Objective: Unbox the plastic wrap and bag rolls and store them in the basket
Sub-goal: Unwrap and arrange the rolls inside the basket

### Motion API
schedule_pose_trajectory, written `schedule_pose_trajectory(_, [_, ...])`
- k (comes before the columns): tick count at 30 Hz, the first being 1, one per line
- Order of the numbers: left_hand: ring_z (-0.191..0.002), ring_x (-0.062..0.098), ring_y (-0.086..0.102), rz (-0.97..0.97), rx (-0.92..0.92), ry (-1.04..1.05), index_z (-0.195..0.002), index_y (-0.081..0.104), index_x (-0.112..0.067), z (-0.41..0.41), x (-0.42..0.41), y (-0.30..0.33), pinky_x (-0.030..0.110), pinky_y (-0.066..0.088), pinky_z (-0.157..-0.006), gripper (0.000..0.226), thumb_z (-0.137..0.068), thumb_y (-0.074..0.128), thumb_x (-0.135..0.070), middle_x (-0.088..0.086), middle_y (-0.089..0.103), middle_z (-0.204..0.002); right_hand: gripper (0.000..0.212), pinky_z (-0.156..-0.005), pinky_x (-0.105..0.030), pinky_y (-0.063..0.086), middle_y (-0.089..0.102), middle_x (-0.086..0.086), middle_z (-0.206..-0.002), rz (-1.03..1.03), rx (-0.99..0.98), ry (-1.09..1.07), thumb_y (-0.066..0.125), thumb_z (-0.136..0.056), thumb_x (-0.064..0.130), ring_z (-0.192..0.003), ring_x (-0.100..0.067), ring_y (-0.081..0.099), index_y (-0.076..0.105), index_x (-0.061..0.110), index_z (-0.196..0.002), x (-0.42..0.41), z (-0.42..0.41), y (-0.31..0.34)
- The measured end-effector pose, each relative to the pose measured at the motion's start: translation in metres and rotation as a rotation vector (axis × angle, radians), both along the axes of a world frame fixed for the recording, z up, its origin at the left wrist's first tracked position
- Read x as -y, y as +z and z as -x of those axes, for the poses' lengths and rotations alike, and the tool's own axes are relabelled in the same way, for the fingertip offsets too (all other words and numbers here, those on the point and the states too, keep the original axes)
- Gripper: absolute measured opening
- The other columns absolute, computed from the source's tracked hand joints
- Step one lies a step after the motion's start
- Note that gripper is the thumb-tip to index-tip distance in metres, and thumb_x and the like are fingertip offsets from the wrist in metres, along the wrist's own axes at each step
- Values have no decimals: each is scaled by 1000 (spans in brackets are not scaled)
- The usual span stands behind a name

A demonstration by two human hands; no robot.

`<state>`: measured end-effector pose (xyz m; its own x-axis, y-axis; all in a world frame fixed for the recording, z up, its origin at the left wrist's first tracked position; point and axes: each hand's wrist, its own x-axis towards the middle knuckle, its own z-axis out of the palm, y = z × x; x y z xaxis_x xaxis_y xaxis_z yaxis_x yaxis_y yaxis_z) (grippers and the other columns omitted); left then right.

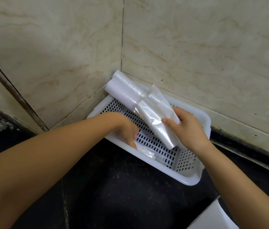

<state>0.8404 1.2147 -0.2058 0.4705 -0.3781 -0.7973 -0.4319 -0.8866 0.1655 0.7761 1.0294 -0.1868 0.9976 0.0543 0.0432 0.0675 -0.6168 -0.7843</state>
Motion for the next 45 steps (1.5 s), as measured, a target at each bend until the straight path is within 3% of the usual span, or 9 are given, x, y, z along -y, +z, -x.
schedule_pose_trajectory(5, [-129,36,39,6,-35,-21,-130,42,2,4,0,7,49,32,-108,66,-86,58,-45,17,42,-141,30,-62,-14,41,57,26,-90,4,20,30,58,-89,31,-81,6,55,58,32,-119,-3,1,0])
schedule_pose_trajectory(11, [-59,12,42,332,167,-69,-74,50,-19,15,-21,20,24,31,-53,15,-81,51,-7,-4,47,-69,28,-63,-10,40,63,19,-85,110,188,5,54,-91,32,-75,6,57,59,22,-117,-12,-4,7])
schedule_pose_trajectory(15, [-61,11,43,367,514,-200,-95,58,-18,31,-45,22,26,32,-51,16,-84,50,-11,-4,57,-77,36,-83,-38,53,68,-2,-112,426,316,219,49,-94,34,-93,-19,65,53,20,-127,-38,-9,-5])
schedule_pose_trajectory(21, [-90,22,54,223,478,-195,-85,57,-21,24,-50,28,33,43,-72,5,-86,54,-24,1,54,-93,26,-91,-39,46,66,-5,-107,77,-326,322,51,-94,32,-99,-23,60,61,15,-110,-68,-16,-34])
schedule_pose_trajectory(25, [-84,22,53,38,344,-129,-86,54,-17,16,-28,18,32,41,-71,8,-89,54,-24,0,54,-83,60,-113,-36,21,36,0,-150,43,-567,352,25,-93,57,-137,-22,34,34,24,-143,-57,-18,-28])
schedule_pose_trajectory(32, [-119,15,47,282,186,89,-135,39,-23,12,-48,38,29,38,-102,66,-79,69,-38,-5,48,-132,45,-91,-43,48,59,-11,-118,622,-145,468,37,-97,40,-100,-25,59,44,14,-133,-55,-8,-12])
schedule_pose_trajectory(36, [-88,12,61,537,417,225,-97,66,-19,-1,-68,66,26,47,-79,18,-85,60,-31,-7,67,-94,31,-83,-40,53,63,-5,-109,470,253,132,50,-91,36,-96,-22,60,57,17,-115,-37,-23,9])
schedule_pose_trajectory(40, [-52,15,36,702,815,415,-56,41,-22,-3,-46,58,28,29,-50,30,-84,48,-14,-6,41,-53,58,-95,-38,42,46,-11,-127,779,168,128,52,-88,45,-112,-25,43,35,13,-134,-43,-25,-15])
schedule_pose_trajectory(45, [-57,21,40,967,1207,401,-60,39,-18,4,-27,31,36,35,-51,17,-76,39,-14,-6,40,-56,52,-91,-32,42,43,-8,-122,397,315,29,55,-89,30,-104,-19,42,36,15,-135,-24,-23,-1])
